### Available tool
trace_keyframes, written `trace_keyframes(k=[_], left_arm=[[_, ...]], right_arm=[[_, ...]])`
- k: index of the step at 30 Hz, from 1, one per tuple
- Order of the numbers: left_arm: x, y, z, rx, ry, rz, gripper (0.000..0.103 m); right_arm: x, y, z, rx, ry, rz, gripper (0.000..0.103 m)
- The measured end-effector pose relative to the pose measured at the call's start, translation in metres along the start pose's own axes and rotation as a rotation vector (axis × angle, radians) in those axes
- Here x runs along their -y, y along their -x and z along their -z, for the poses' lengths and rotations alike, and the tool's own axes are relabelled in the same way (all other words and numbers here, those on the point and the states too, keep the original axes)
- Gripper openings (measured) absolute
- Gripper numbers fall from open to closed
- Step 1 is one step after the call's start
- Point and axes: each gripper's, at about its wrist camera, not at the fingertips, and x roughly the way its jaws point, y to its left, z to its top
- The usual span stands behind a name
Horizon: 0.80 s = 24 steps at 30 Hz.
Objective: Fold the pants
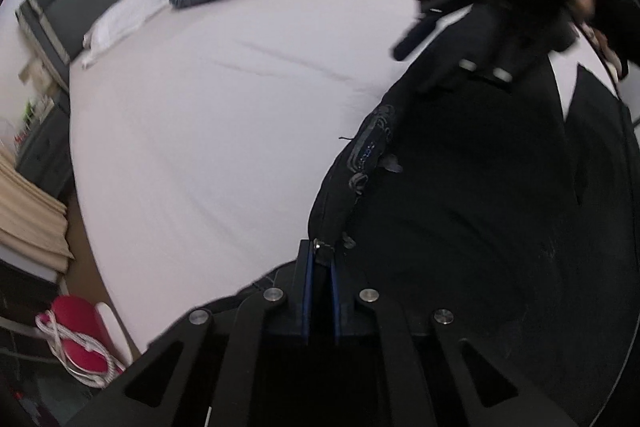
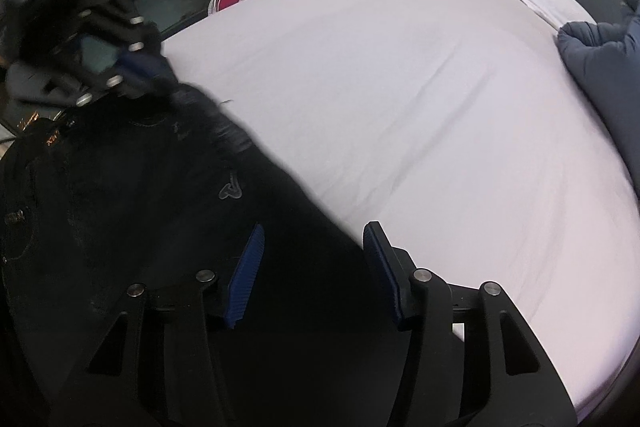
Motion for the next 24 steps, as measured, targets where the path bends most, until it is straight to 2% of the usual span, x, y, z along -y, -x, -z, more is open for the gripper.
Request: trace_keyframes(k=[3,7,9,17,20,24], left_arm=[[0.008,0.006,0.005,0.026,0.001,-0.004,0.007],[0.019,0.006,0.006,0.050,0.013,-0.007,0.007],[0.019,0.008,0.004,0.052,0.008,-0.010,0.007],[0.008,0.002,0.010,0.051,0.026,0.000,0.007],[0.010,0.004,0.011,0.054,0.028,0.003,0.007],[0.008,0.005,0.012,0.055,0.038,0.006,0.007]], right_arm=[[0.005,-0.004,-0.004,-0.024,0.017,-0.007,0.049],[0.002,-0.017,-0.010,-0.077,0.067,-0.005,0.032],[0.004,-0.021,-0.012,-0.086,0.068,-0.011,0.030],[0.005,-0.021,-0.022,-0.074,0.066,-0.032,0.018],[0.007,-0.014,-0.010,-0.064,0.047,-0.046,0.009],[0.000,-0.008,-0.005,-0.049,-0.006,-0.054,0.004]])
